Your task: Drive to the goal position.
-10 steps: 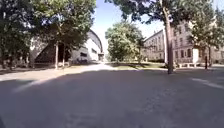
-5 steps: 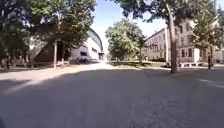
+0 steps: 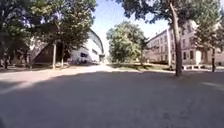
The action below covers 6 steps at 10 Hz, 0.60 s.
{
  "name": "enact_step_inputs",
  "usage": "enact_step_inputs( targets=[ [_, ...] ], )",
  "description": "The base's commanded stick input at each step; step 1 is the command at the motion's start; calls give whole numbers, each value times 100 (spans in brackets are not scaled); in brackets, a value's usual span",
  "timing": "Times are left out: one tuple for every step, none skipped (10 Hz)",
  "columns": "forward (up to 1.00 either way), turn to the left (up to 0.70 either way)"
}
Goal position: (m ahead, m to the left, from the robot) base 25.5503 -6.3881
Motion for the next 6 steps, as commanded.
enact_step_inputs(
  targets=[
    [70, 0],
    [70, 0],
    [70, 0],
    [70, 0],
    [70, 0],
    [70, 16]
  ],
)
